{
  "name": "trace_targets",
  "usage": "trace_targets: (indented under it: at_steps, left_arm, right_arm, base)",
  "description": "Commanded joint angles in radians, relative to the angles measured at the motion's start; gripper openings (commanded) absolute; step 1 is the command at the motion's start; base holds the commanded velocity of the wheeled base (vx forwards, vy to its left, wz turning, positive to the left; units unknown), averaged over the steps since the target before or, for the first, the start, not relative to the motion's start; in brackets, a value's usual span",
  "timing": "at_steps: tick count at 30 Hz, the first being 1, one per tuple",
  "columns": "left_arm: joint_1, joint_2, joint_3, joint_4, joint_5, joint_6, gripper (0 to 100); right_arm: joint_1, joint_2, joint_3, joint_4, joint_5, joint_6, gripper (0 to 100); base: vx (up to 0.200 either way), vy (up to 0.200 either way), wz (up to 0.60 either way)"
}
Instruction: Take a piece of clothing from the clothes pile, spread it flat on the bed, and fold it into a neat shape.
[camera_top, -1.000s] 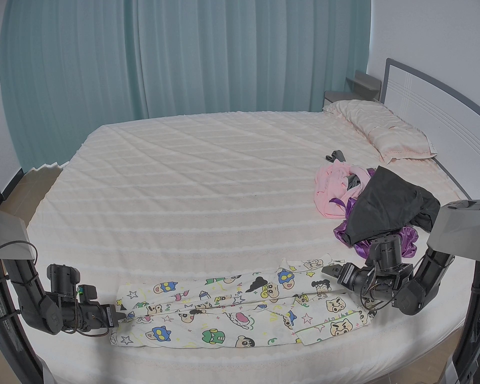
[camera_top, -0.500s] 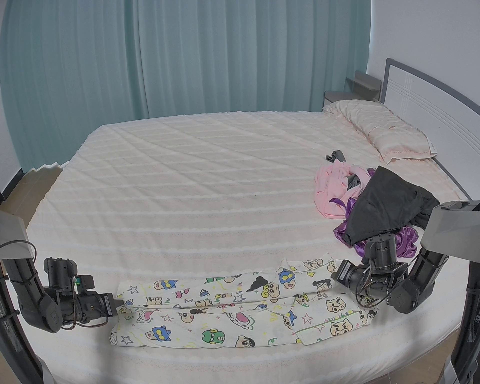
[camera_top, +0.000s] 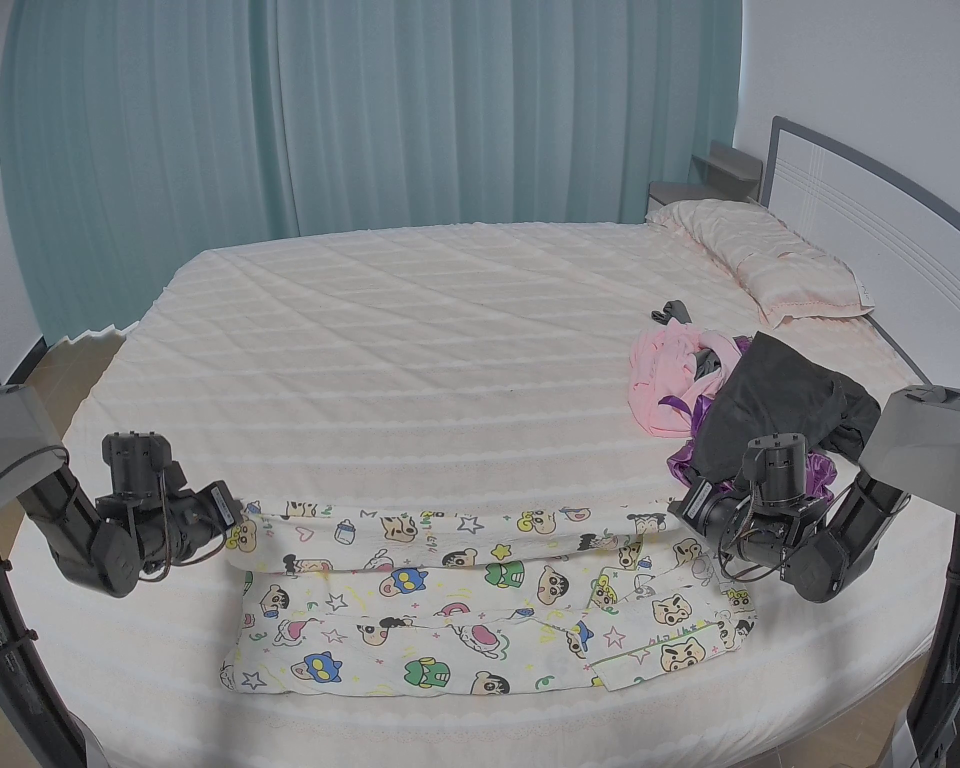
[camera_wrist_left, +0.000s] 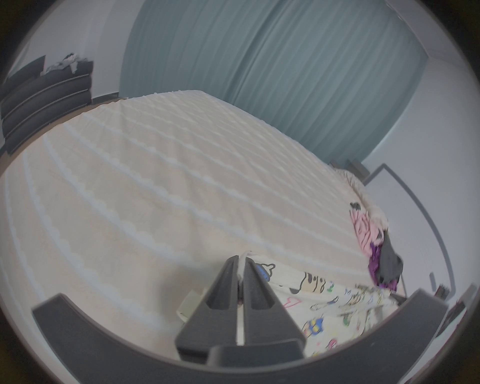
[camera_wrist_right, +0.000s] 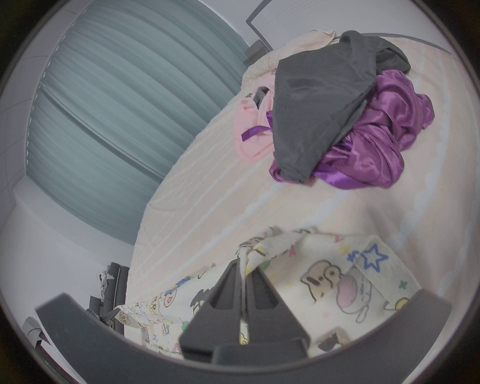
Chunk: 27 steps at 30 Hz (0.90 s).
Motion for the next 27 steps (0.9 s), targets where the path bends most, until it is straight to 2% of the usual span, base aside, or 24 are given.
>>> trace_targets:
  at_steps: [1,7,16,22,27]
  left_arm:
    - [-0.052,-0.011,-0.149,0.087,0.04,-0.085,0]
    - [-0.052,-0.014,-0.178,0.059,0.044,-0.161,0]
    - [-0.028,-0.014,-0.091,0.054,0.038,-0.159,0]
    - [-0.022,-0.011,0.021,-0.01,0.034,-0.157,0]
    - [-0.022,-0.006,0.182,-0.084,-0.002,-0.081,0]
  right_arm:
    - [-0.002,-0.007,-0.06,-0.002,-0.001,0.008,0]
    - [-0.004,-0.017,-0.06,-0.003,-0.003,0.01,0]
    - [0.0,-0.037,0.005,-0.003,-0.003,0.008,0]
    - [0.004,-0.053,0.078,-0.005,-0.004,0.002,0]
    - [0.027,-0.039,0.221,-0.11,-0.004,0.0,0]
  base:
    - [0.0,0.0,0.0]
    - [0.0,0.0,0.0]
    - [0.0,0.0,0.0]
    - [0.0,0.0,0.0]
    - [0.0,0.0,0.0]
